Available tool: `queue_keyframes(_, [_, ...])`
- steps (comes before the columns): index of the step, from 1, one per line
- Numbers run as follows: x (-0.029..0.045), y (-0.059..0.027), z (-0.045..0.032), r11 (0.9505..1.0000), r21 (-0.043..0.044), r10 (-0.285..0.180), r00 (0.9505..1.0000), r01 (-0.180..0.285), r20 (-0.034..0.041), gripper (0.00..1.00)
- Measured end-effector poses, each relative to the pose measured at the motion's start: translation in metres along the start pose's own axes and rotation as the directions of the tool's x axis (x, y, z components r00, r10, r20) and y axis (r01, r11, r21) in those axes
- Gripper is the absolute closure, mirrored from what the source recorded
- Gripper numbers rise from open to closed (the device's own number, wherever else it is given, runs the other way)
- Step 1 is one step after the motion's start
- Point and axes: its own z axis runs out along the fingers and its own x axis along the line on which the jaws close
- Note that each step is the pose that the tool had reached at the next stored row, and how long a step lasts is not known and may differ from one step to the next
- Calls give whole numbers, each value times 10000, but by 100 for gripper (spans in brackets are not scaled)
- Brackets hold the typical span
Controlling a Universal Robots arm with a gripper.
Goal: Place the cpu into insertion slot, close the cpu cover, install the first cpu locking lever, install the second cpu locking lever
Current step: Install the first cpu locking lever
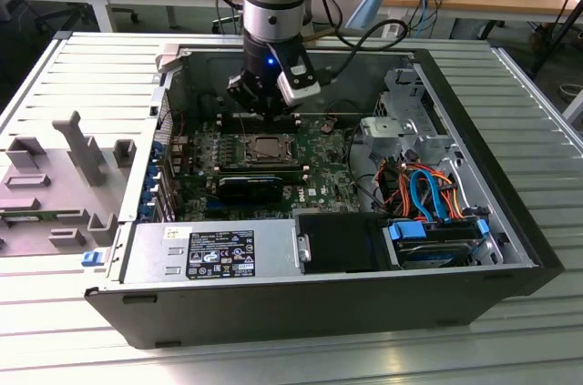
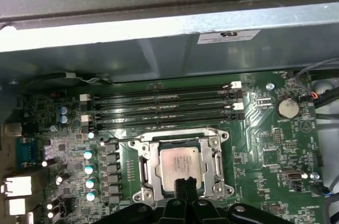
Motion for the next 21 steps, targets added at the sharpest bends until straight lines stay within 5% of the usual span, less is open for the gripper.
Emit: queue_keyframes(21, [20, -1, -56, 10000, -2, 1, 10000, -1, 21, 89])
